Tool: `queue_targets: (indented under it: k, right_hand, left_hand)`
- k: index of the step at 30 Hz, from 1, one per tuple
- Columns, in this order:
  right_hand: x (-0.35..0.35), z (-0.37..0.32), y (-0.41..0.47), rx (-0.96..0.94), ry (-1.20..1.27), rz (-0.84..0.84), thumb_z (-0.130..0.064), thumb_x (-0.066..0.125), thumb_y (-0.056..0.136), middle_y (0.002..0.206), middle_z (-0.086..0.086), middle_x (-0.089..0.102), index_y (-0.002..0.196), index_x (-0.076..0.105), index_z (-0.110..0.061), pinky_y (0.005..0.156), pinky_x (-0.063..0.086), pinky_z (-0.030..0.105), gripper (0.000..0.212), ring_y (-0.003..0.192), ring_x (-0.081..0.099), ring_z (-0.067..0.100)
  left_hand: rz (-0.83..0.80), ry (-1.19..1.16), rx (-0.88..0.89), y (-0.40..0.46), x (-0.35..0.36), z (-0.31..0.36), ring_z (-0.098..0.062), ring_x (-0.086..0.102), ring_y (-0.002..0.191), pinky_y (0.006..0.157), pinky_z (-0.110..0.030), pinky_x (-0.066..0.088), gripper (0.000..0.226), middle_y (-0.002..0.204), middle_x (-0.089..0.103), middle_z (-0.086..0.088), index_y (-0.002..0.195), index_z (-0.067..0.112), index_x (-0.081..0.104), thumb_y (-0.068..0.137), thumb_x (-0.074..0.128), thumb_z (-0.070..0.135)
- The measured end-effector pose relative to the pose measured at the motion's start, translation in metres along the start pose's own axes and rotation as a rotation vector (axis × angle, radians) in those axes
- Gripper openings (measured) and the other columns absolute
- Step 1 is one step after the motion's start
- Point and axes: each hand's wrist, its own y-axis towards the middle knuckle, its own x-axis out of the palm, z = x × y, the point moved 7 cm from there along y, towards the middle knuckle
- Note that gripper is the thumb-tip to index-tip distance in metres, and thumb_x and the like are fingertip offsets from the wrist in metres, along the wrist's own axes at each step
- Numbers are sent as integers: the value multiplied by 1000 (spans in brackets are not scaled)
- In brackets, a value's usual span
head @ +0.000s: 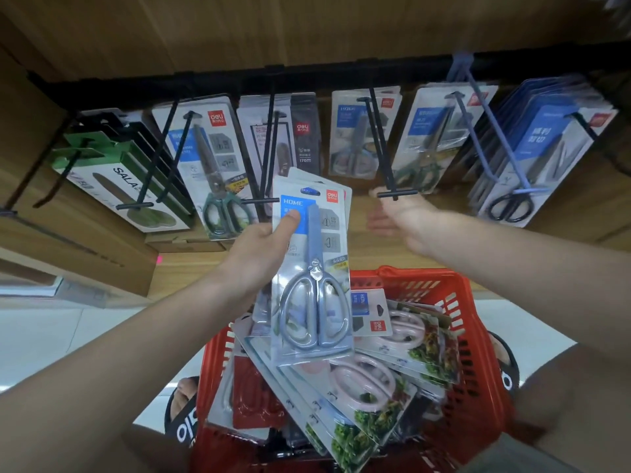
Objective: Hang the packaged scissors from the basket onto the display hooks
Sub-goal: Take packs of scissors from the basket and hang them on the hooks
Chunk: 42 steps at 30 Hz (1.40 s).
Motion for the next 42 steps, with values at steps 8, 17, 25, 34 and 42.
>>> queue_targets:
  k: [8,17,25,34,42]
  right_hand:
    - [21,22,-78,29,-54,-386,-37,71,96,107,10,68,119,61,-12,83,61,35,36,96,70,23]
    - [9,31,-76,21,-44,-340,-19,85,85,111,17,76,119,58,-9,95,61,49,45,102,76,30]
    - [9,37,-83,62,78,-486,-3,66,98,114,17,77,120,72,-4,79,62,31,23,84,72,19]
    - [-24,47,-85,41,147,-454,6,56,100,117,15,77,128,69,-11,100,57,56,36,111,73,37]
    - [-41,52,-86,-11,248,-461,6,56,98,119,10,77,128,68,-13,84,64,37,37,110,75,26]
  left_hand:
    - [-50,-31,46,-2,6,1,-14,44,100,99,-41,39,43,108,49,3,109,28,46,99,51,69]
    - [-144,-74,84,-15,17,12,-27,71,103,100,-41,47,61,113,73,-2,105,4,68,103,52,63]
    - [-150,-3,64,-16,25,15,12,71,93,94,-9,51,47,92,78,25,84,37,85,108,48,53]
    - [-11,-89,61,1,4,9,-23,69,123,120,-50,42,25,114,81,3,100,16,85,102,67,33]
    - [18,-32,69,7,4,6,-16,72,113,116,-46,48,29,98,82,9,85,35,85,93,72,10]
